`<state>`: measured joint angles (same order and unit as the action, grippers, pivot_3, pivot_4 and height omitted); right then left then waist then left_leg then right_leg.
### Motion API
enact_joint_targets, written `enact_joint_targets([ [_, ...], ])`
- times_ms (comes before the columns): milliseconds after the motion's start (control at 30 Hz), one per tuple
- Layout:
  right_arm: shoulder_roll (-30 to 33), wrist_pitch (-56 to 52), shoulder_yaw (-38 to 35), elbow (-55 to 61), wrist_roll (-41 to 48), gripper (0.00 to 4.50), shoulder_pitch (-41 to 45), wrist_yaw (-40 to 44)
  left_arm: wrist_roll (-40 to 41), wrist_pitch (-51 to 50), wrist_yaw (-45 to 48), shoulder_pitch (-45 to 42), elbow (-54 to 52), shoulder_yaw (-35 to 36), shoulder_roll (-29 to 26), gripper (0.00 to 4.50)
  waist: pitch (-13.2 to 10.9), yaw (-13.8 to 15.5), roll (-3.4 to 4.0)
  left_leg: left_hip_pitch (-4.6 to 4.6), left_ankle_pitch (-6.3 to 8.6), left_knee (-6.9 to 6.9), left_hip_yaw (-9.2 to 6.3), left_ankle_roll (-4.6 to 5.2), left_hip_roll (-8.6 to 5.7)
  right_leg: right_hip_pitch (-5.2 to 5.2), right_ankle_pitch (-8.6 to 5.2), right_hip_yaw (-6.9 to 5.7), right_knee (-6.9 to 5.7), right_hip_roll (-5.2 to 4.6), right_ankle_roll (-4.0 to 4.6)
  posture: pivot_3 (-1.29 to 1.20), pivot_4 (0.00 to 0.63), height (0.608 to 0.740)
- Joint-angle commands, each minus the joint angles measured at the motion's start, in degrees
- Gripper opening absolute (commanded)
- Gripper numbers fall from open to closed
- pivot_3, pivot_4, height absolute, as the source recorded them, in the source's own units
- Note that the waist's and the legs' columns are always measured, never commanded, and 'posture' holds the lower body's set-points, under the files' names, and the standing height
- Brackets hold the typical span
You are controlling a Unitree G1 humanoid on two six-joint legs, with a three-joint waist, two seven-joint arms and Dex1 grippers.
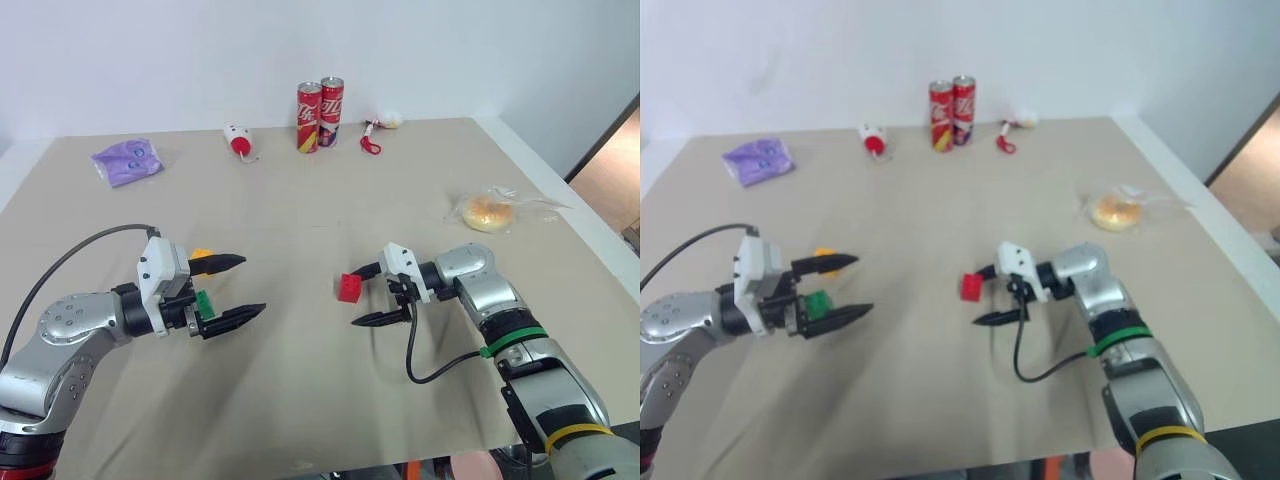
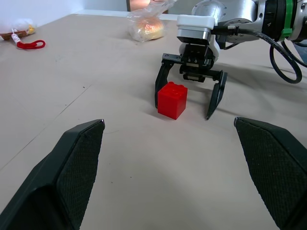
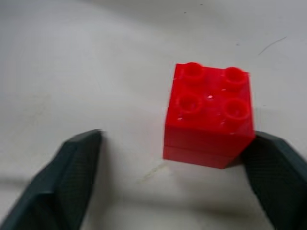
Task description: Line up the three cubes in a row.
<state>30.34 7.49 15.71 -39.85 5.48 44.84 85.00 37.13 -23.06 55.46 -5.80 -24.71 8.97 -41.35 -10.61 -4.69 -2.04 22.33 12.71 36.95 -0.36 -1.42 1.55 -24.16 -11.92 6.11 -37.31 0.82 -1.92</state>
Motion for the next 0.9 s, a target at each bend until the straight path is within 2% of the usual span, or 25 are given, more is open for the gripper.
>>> enact_joint_targets([
  [33,1.7,0.6,-0.9,-2.5,-1.7,4.49,2.4,-0.2,0.8,0.0,-0.2,-0.2,-1.4,1.1,-0.2,4.5,0.0,0.0,-0.01,0.0,-0.06,0.02,0.0,-0.01,0.0,0.0,0.06,0.0,0.0,0.0,-0.03,0.0,0.15,0.74],
  [433,3.2,1.8,-1.6,-4.9,-2.6,4.49,5.1,0.7,-0.1,1.0,-0.7,0.1,-1.1,0.1,0.9,4.5,0.0,0.1,-0.01,0.12,-0.09,-0.04,0.04,0.0,0.0,-0.1,0.07,0.05,0.01,0.0,0.01,0.0,0.15,0.74],
  [700,11.0,7.6,-1.5,-16.0,-8.4,4.49,13.8,0.1,-0.3,0.4,-2.6,2.1,-1.6,3.4,0.5,4.5,-0.1,0.1,-0.02,0.13,-0.09,-0.08,0.12,0.0,-0.12,-0.13,0.03,0.1,0.06,-0.12,0.01,0.0,0.15,0.74],
  [767,11.8,8.3,-3.6,-18.8,-7.5,4.49,17.3,-1.2,0.5,-0.5,-4.9,3.0,-2.6,5.4,0.9,4.5,-0.1,-0.2,-0.05,0.13,-0.08,-0.14,0.14,0.0,-0.1,-0.16,0.03,0.11,0.08,-0.12,0.03,0.0,0.15,0.74],
  [900,9.1,2.8,-11.5,-22.8,-1.4,4.49,25.1,-6.0,1.5,-1.9,-10.9,5.3,-4.9,9.4,2.5,4.5,-0.1,-1.4,-0.04,0.07,-0.09,-0.33,0.2,0.0,-0.01,-0.24,0.03,0.16,0.06,-0.05,0.06,0.0,0.15,0.74],
])
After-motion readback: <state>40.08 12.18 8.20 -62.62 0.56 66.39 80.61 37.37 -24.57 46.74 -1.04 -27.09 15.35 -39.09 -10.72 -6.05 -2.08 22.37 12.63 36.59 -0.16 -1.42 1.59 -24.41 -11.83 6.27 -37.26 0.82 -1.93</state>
